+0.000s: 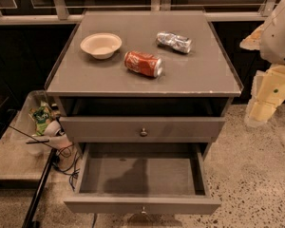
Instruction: Close middle drawer
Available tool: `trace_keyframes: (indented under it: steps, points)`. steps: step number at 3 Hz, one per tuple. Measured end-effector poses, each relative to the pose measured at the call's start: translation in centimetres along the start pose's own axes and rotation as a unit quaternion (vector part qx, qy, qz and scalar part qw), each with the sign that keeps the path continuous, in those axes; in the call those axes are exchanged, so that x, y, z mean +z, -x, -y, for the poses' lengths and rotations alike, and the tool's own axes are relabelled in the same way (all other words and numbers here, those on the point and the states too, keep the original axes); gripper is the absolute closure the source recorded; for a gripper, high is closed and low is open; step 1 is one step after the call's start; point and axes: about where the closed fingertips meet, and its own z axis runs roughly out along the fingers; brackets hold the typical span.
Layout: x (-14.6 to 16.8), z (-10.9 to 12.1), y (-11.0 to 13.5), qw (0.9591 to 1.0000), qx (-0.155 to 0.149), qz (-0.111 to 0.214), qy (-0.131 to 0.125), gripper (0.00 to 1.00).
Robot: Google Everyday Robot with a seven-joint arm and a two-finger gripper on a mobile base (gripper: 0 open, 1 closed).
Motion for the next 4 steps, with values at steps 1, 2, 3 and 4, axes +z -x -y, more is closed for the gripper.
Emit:
trace_keyframes:
  steps: [1, 2, 3, 4]
  points:
    - [0.0, 0.0, 0.0, 1.0, 0.0, 0.0, 0.0, 0.0]
    - [1.2, -0.3, -0.1, 0.9999, 0.003, 0.009, 0.008, 0.0]
    - [5.2, -2.0, -0.7, 0.9994, 0.019, 0.017, 0.025, 0.0]
    - [11.2, -4.9, -2.6, 0.9983, 0.028, 0.034, 0.039, 0.19]
